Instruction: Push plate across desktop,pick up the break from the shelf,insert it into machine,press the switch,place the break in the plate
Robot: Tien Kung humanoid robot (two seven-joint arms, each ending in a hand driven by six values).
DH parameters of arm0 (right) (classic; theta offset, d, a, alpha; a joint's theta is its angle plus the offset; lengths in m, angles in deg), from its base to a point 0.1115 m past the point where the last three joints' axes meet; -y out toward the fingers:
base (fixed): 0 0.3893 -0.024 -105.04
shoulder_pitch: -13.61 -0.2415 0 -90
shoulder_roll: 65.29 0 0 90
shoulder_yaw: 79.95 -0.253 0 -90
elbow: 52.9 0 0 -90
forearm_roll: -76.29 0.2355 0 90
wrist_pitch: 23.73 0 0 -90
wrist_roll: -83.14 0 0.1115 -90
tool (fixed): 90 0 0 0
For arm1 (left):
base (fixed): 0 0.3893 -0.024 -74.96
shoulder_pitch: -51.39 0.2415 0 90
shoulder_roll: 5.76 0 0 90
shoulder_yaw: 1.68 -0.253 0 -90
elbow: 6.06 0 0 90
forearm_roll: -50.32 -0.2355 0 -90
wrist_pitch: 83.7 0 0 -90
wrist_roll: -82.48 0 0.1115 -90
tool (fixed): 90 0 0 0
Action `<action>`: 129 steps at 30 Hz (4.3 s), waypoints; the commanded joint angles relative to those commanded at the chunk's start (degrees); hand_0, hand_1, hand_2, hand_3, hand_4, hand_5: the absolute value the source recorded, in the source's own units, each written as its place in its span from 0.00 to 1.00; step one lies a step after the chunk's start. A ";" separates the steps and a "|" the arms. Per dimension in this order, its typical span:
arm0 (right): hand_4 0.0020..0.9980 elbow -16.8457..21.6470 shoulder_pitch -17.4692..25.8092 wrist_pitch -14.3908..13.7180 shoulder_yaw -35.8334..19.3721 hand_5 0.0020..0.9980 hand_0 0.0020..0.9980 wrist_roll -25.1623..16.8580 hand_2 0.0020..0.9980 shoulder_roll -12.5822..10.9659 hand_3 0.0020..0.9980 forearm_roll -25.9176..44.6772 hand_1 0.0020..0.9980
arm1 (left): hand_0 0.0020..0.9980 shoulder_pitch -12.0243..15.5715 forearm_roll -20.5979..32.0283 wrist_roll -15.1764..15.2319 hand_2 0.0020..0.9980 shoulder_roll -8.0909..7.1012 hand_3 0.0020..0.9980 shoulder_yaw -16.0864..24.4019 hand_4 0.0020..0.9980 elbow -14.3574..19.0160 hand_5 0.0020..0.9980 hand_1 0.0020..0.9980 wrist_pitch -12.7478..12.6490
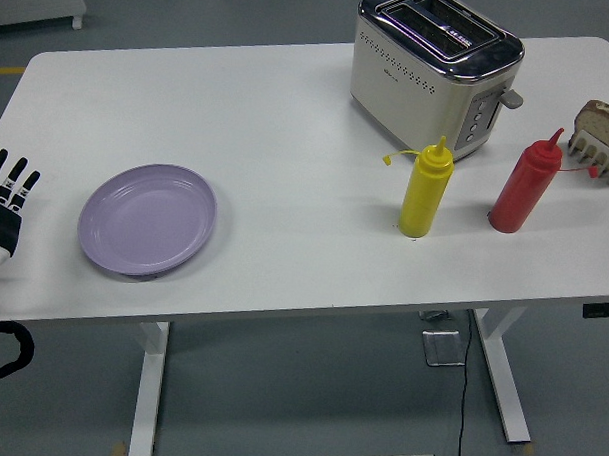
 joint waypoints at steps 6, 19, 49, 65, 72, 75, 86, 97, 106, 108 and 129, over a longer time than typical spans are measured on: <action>0.68 0.89 -0.36 -1.43 0.99 0.42 0.86 -1.26 0.84 -0.69 0.90 -4.79 0.82 | 0.89 -0.27 0.00 -0.55 0.99 -0.16 0.90 -1.25 0.64 -1.42 1.00 0.92 1.12; 0.70 3.47 -1.53 -5.23 5.28 0.38 0.88 -3.73 0.86 -3.08 0.90 -19.41 0.84 | 0.89 -0.93 -0.29 -0.97 1.00 0.07 0.90 -3.66 0.65 -3.49 1.00 0.93 1.66; 0.77 -1.78 -11.63 -1.45 24.97 0.34 0.92 7.45 0.90 -11.39 0.90 -71.76 0.88 | 0.89 -3.61 0.70 -1.70 1.00 2.19 0.90 -10.21 0.66 -6.54 1.00 0.93 2.20; 0.80 -5.80 -18.14 -1.76 34.36 0.33 0.88 10.78 0.87 -11.07 0.90 -77.89 0.85 | 0.89 -5.85 2.10 -1.68 1.00 3.84 0.90 -15.39 0.66 -7.07 1.00 0.93 2.43; 0.80 -9.20 -22.61 -2.56 38.92 0.33 0.80 12.03 0.79 -10.16 0.83 -82.25 0.79 | 0.89 -7.68 2.90 -1.62 1.00 4.29 0.90 -18.76 0.66 -7.49 1.00 0.93 2.42; 0.79 -10.91 -24.37 -2.48 40.70 0.32 0.71 12.50 0.70 -9.80 0.75 -84.07 0.71 | 0.89 -8.56 3.44 -1.53 1.00 4.10 0.90 -20.88 0.66 -7.56 1.00 0.93 2.38; 0.76 -16.80 -28.71 -1.75 44.44 0.29 0.56 13.63 0.59 -8.60 0.66 -88.26 0.60 | 0.89 -11.03 5.01 -1.34 1.00 4.78 0.90 -26.31 0.66 -8.03 1.00 0.93 2.37; 0.64 -20.42 -30.07 -5.15 46.09 0.17 0.43 11.97 0.51 -7.79 0.57 -91.05 0.50 | 0.89 -13.49 6.30 -1.05 1.00 6.67 0.90 -30.24 0.66 -8.31 1.00 0.93 2.15; 0.45 -21.06 -30.18 -9.27 47.40 0.05 0.30 9.65 0.47 -7.76 0.49 -92.12 0.41 | 0.89 -14.30 6.56 -0.50 1.00 6.98 0.90 -29.85 0.66 -7.98 1.00 0.93 1.57; 0.45 -20.89 -30.17 -10.11 47.43 0.05 0.30 9.32 0.47 -7.82 0.49 -92.25 0.41 | 0.89 -14.12 6.51 -0.22 1.00 6.93 0.90 -29.00 0.66 -7.62 1.00 0.93 1.22; 0.31 -9.93 -30.31 -17.24 44.06 0.00 0.34 9.43 0.46 -10.61 0.48 -90.98 0.40 | 0.87 -5.08 5.97 2.19 0.99 3.82 0.88 -9.01 0.66 4.64 1.00 0.92 -1.87</action>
